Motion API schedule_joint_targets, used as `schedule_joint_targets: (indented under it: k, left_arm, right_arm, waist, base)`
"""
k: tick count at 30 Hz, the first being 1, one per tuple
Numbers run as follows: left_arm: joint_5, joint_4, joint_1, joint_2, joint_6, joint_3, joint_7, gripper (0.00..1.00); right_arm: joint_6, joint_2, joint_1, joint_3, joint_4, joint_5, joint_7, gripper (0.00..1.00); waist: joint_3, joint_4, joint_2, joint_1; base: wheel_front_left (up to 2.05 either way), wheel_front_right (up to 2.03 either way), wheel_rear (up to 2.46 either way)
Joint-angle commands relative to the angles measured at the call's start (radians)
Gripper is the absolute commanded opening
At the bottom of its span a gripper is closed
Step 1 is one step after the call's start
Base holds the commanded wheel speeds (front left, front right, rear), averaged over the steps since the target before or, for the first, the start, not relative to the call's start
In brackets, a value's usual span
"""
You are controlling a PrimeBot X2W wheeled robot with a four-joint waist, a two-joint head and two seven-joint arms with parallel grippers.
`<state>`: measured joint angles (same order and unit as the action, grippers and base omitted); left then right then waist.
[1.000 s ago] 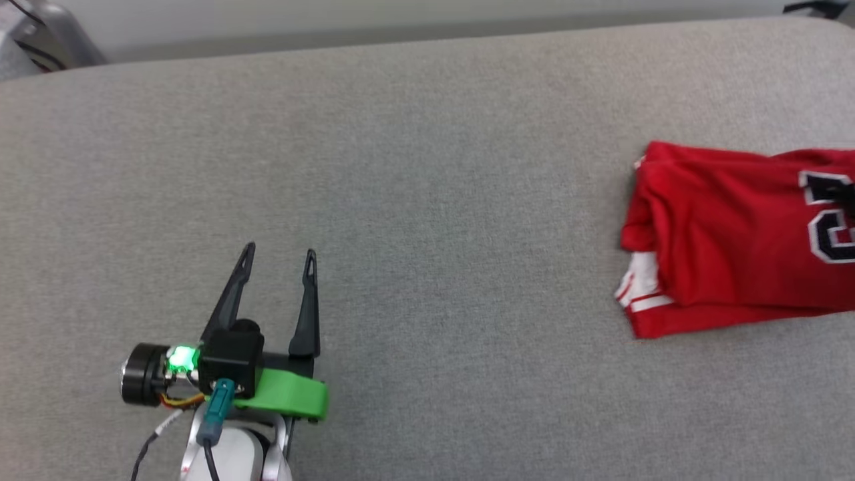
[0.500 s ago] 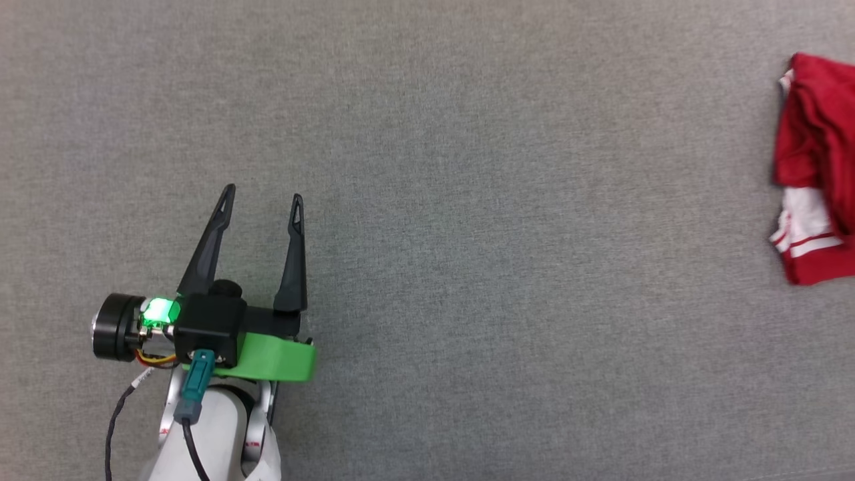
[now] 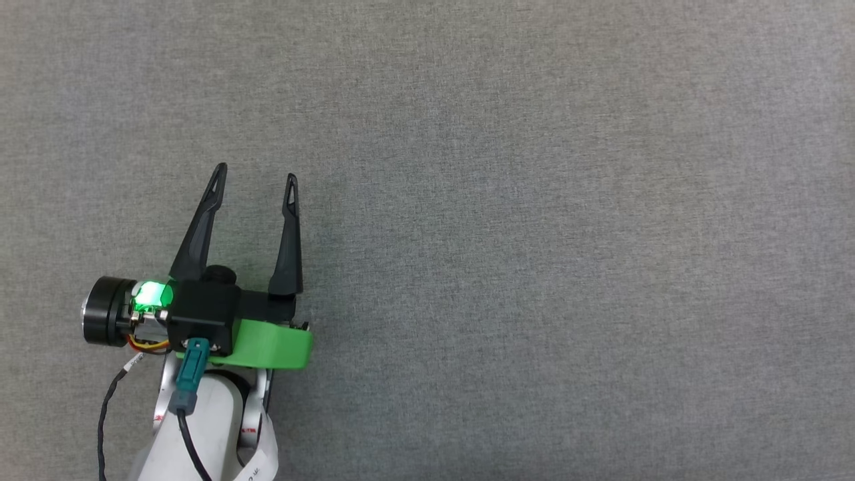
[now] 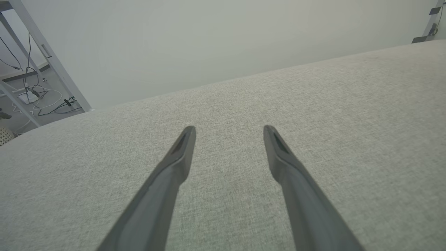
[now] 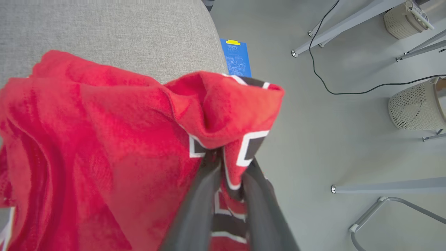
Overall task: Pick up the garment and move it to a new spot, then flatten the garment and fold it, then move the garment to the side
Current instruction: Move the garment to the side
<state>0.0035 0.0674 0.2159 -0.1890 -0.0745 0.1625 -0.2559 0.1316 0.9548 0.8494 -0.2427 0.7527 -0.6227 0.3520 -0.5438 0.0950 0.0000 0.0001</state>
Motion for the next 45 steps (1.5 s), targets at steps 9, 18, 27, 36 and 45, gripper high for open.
schedule_joint_targets:
  k: [9, 18, 27, 36, 45]
  left_arm:
    - [-0.012, -0.023, -0.008, 0.0, -0.018, 0.005, -0.006, 1.0]
    - [-0.043, -0.051, -0.085, 0.019, -0.029, -0.01, -0.006, 1.0]
    - [-0.055, -0.072, -0.132, 0.042, -0.021, -0.019, -0.006, 1.0]
    - [-0.059, -0.105, -0.175, 0.058, -0.006, -0.027, -0.006, 1.0]
    - [-0.059, -0.126, -0.211, 0.072, 0.003, -0.033, -0.006, 1.0]
  right_arm:
    - [-0.001, -0.039, 0.055, -0.008, 0.103, 0.091, -0.253, 1.0]
    - [-0.001, -0.094, 0.036, -0.018, 0.095, 0.151, -0.577, 1.0]
    - [-0.001, -0.259, -0.119, 0.163, -0.231, 0.289, -0.613, 1.0]
    - [-0.001, -0.539, -0.392, 0.28, -0.592, 0.435, -0.614, 1.0]
    - [-0.001, -0.744, -0.646, 0.266, -0.718, 0.468, -0.614, 1.0]
  waist:
    - [0.094, -0.016, 0.0, -0.0001]
    - [0.22, -0.045, 0.0, -0.0001]
    - [0.305, -0.092, 0.0, -0.0001]
    - [0.395, -0.139, 0.0, -0.0001]
    - [0.457, -0.164, 0.0, -0.0001]
  base:
    - [0.0, 0.0, 0.0]
    - [0.0, 0.0, 0.0]
    - [0.0, 0.0, 0.0]
    - [0.0, 0.0, 0.0]
    - [0.0, 0.0, 0.0]
